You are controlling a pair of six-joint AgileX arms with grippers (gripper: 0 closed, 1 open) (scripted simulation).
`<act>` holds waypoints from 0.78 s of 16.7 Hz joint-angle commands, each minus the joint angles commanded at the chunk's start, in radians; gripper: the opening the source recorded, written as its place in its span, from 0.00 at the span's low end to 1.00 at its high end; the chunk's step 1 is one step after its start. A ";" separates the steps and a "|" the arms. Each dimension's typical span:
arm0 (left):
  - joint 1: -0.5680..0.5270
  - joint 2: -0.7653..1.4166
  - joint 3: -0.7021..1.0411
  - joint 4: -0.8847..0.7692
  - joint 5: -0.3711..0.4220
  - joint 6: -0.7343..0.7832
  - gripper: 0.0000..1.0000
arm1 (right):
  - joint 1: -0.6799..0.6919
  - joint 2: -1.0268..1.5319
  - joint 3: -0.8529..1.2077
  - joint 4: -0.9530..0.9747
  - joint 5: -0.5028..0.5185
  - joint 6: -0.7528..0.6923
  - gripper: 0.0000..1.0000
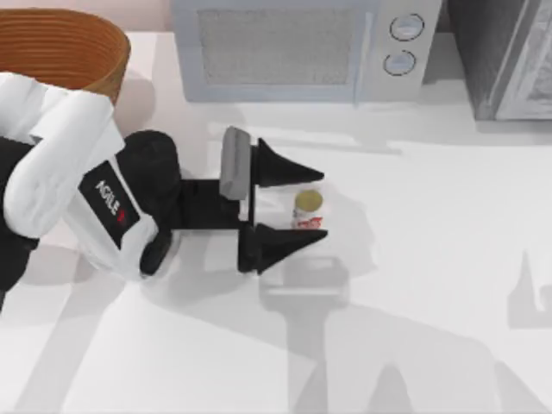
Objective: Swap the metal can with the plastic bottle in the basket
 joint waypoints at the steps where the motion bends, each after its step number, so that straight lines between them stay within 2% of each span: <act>1: 0.000 0.000 0.000 0.000 0.000 0.000 1.00 | 0.000 0.000 0.000 0.000 0.000 0.000 1.00; 8: 0.008 -0.010 -0.007 -0.009 -0.008 -0.001 1.00 | 0.000 0.000 0.000 0.000 0.000 0.000 1.00; 10: 0.031 -0.061 -0.040 -0.053 -0.048 -0.006 1.00 | 0.000 0.000 0.000 0.000 0.000 0.000 1.00; 13: 0.083 -0.216 -0.125 -0.167 -0.153 -0.011 1.00 | 0.000 0.000 0.000 0.000 0.000 0.000 1.00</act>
